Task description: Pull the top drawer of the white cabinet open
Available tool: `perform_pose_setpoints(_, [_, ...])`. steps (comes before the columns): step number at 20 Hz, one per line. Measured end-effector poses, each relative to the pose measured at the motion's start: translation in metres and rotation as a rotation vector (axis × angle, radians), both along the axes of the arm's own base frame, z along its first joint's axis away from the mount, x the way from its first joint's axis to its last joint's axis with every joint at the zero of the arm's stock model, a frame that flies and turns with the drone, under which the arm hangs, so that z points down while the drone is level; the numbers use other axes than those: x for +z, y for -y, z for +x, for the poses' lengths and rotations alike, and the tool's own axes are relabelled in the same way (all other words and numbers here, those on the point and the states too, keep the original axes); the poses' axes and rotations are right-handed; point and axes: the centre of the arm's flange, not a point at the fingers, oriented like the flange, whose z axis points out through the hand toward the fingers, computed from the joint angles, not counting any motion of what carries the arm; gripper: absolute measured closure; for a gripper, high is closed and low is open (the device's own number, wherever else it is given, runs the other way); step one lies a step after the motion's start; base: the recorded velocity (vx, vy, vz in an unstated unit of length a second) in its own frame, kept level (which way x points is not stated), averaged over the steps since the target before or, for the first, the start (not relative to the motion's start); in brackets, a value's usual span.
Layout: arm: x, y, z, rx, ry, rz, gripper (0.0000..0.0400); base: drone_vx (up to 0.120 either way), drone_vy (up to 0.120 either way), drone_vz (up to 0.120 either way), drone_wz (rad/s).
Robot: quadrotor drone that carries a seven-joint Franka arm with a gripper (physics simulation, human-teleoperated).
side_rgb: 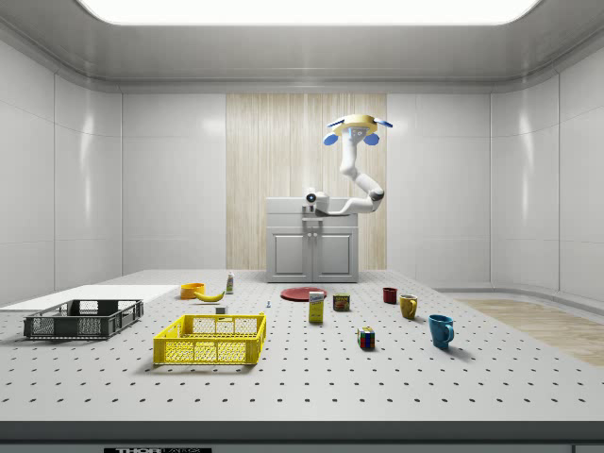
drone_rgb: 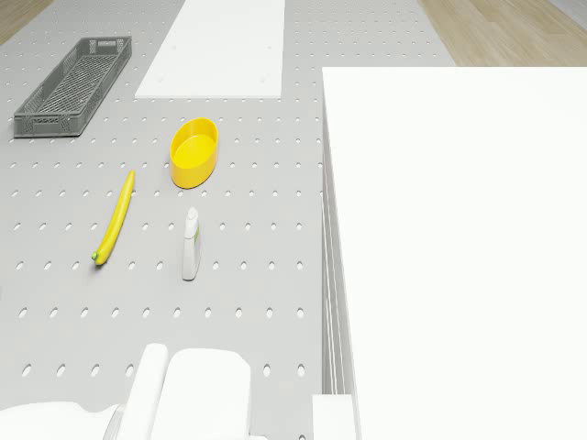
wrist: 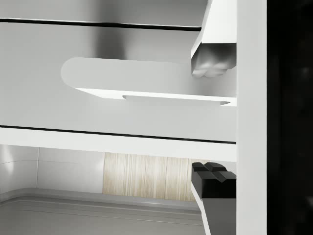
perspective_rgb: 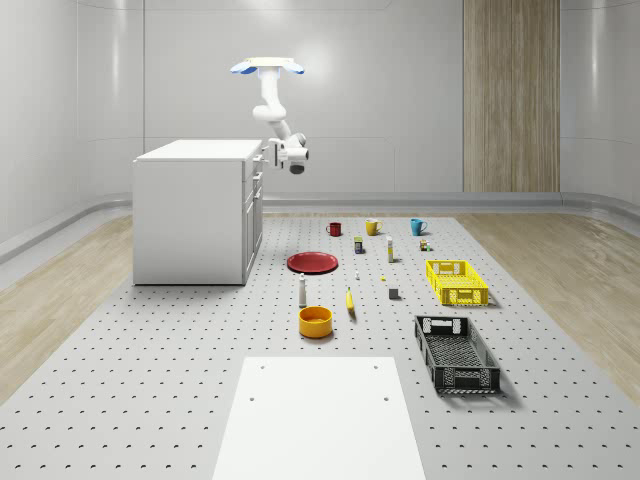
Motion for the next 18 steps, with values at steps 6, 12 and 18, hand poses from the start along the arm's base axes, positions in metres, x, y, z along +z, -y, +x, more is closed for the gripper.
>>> perform_pose_setpoints(6, [0.014, 0.008, -0.006, -0.012, -0.033, 0.001, 0.0271, 0.000, 0.000, 0.000, 0.000])
perform_pose_setpoints(12, [0.019, 0.010, -0.008, -0.016, -0.045, 0.001, 0.0290, 0.000, 0.000, 0.000, 0.000])
perform_pose_setpoints(18, [0.020, 0.011, -0.008, -0.017, -0.049, 0.001, 0.0142, 0.000, -0.013, 0.000, 0.000])
